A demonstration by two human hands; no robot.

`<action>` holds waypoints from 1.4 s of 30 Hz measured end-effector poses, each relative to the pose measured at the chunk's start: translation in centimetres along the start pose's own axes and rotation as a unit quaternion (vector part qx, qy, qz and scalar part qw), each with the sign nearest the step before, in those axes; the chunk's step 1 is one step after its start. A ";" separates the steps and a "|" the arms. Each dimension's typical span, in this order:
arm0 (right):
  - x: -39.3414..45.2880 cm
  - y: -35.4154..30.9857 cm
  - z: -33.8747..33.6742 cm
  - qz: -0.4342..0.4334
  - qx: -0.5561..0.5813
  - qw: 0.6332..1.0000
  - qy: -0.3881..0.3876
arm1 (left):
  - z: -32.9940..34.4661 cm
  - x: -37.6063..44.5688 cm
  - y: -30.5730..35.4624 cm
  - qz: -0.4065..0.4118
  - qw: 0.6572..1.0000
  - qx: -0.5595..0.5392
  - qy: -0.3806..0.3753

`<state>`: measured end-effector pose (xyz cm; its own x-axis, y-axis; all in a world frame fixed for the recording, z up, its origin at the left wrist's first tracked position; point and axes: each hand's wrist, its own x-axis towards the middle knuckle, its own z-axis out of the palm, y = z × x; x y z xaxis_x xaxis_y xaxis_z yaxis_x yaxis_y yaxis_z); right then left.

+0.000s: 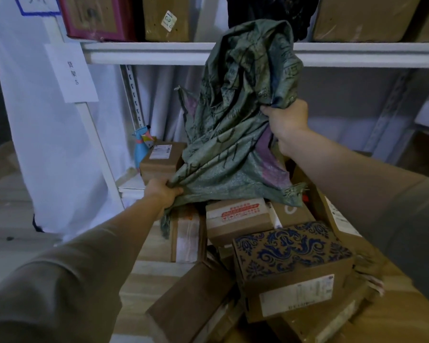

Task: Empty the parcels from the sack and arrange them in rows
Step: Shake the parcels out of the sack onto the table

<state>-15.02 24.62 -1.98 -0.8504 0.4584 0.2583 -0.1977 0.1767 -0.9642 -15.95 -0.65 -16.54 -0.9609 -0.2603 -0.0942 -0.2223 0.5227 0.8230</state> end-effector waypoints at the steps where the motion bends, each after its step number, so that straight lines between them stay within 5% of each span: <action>1: 0.2 0.1 -0.3 -0.030 -0.046 0.998 -0.001 | 0.0 0.1 0.1 0.013 1.000 -0.010 0.011; 4: 0.2 0.8 -1.5 -0.155 -0.268 0.951 -0.024 | 0.3 0.1 -0.1 0.023 0.998 -0.044 -0.027; 7: -0.8 1.5 -2.1 -0.292 -0.491 0.818 -0.067 | 0.8 -0.1 -0.5 0.005 0.994 -0.107 -0.027; 9: -1.8 1.6 -1.8 -0.339 -0.572 0.742 -0.086 | 1.0 -0.7 -0.1 -0.018 0.982 -0.187 0.002; 12: -3.0 2.1 -1.1 -0.371 -0.626 0.675 -0.123 | 1.1 -1.5 0.8 -0.072 0.946 -0.317 0.012; 18: -4.3 3.6 -0.6 -0.316 -0.664 0.645 -0.208 | 0.6 -3.7 2.9 -0.082 0.809 -0.581 -0.037; 20: -4.4 3.9 -0.7 -0.296 -0.677 0.638 -0.217 | 0.4 -3.5 3.2 -0.045 0.824 -0.561 -0.056; 23: -4.9 4.0 -0.4 -0.284 -0.689 0.624 -0.235 | 0.2 -4.3 4.1 0.058 0.902 -0.424 -0.051; 26: -4.9 4.1 -0.2 -0.268 -0.663 0.645 -0.268 | 0.9 -5.5 6.2 0.182 0.935 -0.297 -0.071; 29: -4.3 4.5 -1.0 -0.233 -0.546 0.738 -0.322 | 1.4 -5.3 7.1 0.209 0.944 -0.233 -0.100; 33: -4.6 3.8 -2.1 -0.081 -0.365 0.842 -0.388 | 1.3 -4.8 5.6 0.200 0.964 -0.136 -0.112; 36: -4.0 3.9 -2.3 -0.001 -0.258 0.915 -0.309 | 1.1 -5.0 5.4 0.202 0.964 -0.136 -0.109; 39: -3.5 5.2 -2.3 0.006 -0.353 0.917 -0.187 | 0.8 -5.3 5.5 0.210 0.961 -0.128 -0.127; 42: -4.0 6.1 -2.3 0.110 -0.361 0.908 -0.182 | 0.5 -5.2 5.2 0.201 0.964 -0.102 -0.144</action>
<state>-11.69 25.90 -8.78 -0.9611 0.2576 -0.0996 0.2568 0.7013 -0.6650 -12.18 3.82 -12.06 -0.9750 0.1808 0.1290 0.1872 0.3561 0.9155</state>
